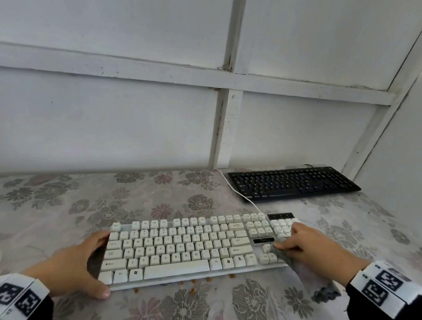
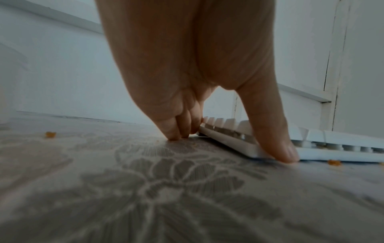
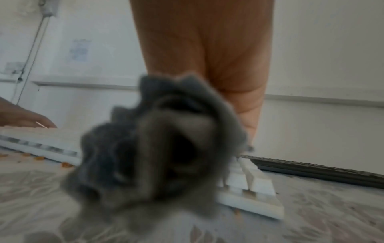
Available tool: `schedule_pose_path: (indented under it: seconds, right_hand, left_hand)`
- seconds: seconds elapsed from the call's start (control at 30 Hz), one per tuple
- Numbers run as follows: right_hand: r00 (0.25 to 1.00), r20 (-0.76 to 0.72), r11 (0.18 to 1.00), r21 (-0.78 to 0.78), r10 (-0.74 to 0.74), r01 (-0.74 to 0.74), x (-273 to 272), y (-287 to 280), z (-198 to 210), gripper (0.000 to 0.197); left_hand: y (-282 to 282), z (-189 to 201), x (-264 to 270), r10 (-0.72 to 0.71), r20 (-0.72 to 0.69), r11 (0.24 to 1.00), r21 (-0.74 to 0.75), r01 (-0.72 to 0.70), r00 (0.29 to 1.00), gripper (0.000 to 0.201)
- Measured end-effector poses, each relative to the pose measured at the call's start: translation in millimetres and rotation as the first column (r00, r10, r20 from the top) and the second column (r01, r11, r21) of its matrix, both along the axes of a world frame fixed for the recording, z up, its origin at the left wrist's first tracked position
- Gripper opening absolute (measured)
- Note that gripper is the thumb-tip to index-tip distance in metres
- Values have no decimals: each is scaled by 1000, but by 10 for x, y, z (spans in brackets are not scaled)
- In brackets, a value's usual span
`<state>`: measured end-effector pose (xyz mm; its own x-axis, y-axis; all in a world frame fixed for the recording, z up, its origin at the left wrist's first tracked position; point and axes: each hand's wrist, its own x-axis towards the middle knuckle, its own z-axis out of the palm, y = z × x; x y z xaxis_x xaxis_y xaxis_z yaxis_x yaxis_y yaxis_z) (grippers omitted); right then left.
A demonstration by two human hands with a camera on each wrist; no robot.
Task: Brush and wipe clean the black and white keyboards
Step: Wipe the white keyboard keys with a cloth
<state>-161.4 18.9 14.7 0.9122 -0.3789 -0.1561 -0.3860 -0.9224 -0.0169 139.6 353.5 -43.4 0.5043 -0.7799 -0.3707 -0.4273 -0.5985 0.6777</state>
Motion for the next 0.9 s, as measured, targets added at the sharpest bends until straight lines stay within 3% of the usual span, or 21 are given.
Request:
schedule_pose_path:
  seconds: [0.1, 0.17, 0.3, 0.4, 0.5, 0.73, 0.9]
  right_hand:
    - [994, -63, 993, -82, -89, 84, 0, 29, 51, 40]
    - [983, -95, 979, -146, -158, 143, 77, 79, 73, 23]
    - [968, -107, 946, -258, -227, 194, 220, 132, 210, 40]
    - [978, -61, 965, -189, -198, 184, 291, 151, 286, 29]
    - [973, -139, 974, -155, -184, 163, 306, 226, 179, 24]
    - [949, -297, 930, -369, -108, -9, 265, 304, 104, 30]
    - [936, -346, 931, -358, -63, -69, 273, 249, 178, 26]
  left_hand:
    - [5, 1, -1, -6, -7, 1000, -17, 6, 1000, 137]
    - [2, 14, -15, -10, -10, 1000, -13, 10, 1000, 136]
    - [-11, 32, -29, -12, 6, 1000, 3, 12, 1000, 137]
    - [-10, 31, -19, -8, 14, 1000, 23, 8, 1000, 143]
    - [-16, 48, -35, -3, 11, 1000, 30, 2, 1000, 142]
    - [-18, 71, -56, 6, -33, 1000, 29, -5, 999, 134]
    - [-66, 110, -97, 8, 23, 994, 106, -10, 1000, 148]
